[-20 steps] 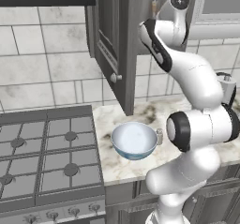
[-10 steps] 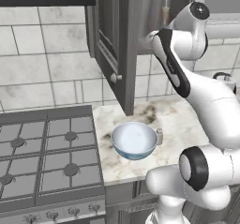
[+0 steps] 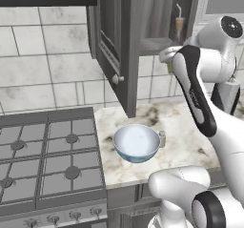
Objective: Retrieve the bottle and the shaker from the cabinet and place them next to the mixing bowl on the counter. Then add garlic from the fridge to the mixing bowl.
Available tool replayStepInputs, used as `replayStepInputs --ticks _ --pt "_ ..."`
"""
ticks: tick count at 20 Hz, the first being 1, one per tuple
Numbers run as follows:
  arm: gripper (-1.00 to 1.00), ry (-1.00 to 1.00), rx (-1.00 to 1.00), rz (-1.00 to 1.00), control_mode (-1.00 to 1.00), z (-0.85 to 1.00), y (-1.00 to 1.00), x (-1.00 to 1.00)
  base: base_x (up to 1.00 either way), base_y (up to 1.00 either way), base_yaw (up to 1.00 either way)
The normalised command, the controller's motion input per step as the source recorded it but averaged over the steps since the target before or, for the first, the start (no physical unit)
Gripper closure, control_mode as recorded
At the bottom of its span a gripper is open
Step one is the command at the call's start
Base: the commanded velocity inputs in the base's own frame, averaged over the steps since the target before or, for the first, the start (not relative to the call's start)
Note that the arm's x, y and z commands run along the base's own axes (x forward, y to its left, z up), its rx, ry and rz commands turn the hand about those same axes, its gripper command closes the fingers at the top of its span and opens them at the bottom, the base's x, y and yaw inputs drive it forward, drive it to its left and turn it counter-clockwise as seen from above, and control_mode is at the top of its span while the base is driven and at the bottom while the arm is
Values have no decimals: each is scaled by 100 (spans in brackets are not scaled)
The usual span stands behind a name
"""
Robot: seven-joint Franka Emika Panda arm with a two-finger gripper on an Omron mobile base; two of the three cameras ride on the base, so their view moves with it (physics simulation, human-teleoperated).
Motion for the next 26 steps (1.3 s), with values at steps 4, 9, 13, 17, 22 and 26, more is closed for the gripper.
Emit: replayStepInputs --ticks 4,9,13,17,22,26 --pt "100 0 0 21 -100 -44 -8 -61 0 0 0" --pt "100 0 0 31 -100 -37 -11 -29 0 0 0" --pt "100 0 0 36 -100 -30 -13 -8 0 0 0" --pt "100 0 0 36 -100 -21 -4 -22 0 0 0" --pt "100 0 0 32 -100 -33 0 -22 0 0 0" --pt "100 0 0 28 -100 -87 0 -16 0 0 0"
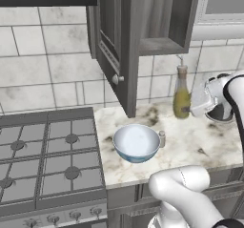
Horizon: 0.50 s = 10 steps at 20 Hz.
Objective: Retrieve the bottle and the shaker from the cabinet and place them next to the mixing bowl on the counter. Then add garlic from the fridge to the mixing bowl.
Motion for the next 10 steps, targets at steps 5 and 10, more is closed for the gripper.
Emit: replayStepInputs --ticks 5,10 --pt "100 5 0 22 -100 -87 0 -22 0 0 0" --pt "100 0 0 16 -100 -80 1 -10 0 0 0"
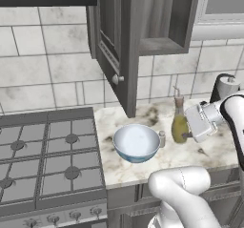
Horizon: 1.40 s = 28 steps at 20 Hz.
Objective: Retrieve the bottle and the shaker from the cabinet and place them next to the mixing bowl on the counter. Then add garlic from the fridge to the mixing bowl.
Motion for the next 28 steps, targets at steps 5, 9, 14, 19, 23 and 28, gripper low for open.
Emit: replayStepInputs --ticks 5,9,14,19,23,28 --pt "100 0 1 9 -100 -52 3 0 0 0 0" --pt "100 0 9 3 -100 -41 0 0 0 0 0" --pt "100 0 15 0 -100 -21 0 0 0 0 0" --pt "100 0 6 -1 -100 -27 0 0 0 0 0" --pt "100 0 0 0 -100 -21 0 0 0 0 0" --pt "100 0 0 0 -100 -19 -10 6 0 0 0"
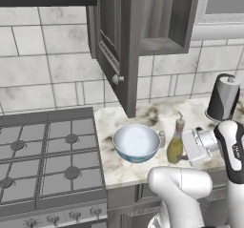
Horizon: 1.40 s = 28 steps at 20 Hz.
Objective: Retrieve the bottle and the shaker from the cabinet and place them next to the mixing bowl on the counter. Then add garlic from the fridge to the mixing bowl.
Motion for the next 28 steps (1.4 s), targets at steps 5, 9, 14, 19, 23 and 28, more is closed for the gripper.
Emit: replayStepInputs --ticks 5,9,14,19,23,28 --pt "100 0 0 0 -100 -8 -20 22 0 0 0" --pt "100 0 0 0 -100 0 0 28 0 0 0" --pt "100 0 0 0 -100 -5 0 31 0 0 0" --pt "100 0 0 0 -100 -20 -1 12 0 0 0" --pt "100 0 0 0 -100 -29 -8 1 0 0 0" --pt "100 0 0 0 -100 -32 -5 5 0 0 0"
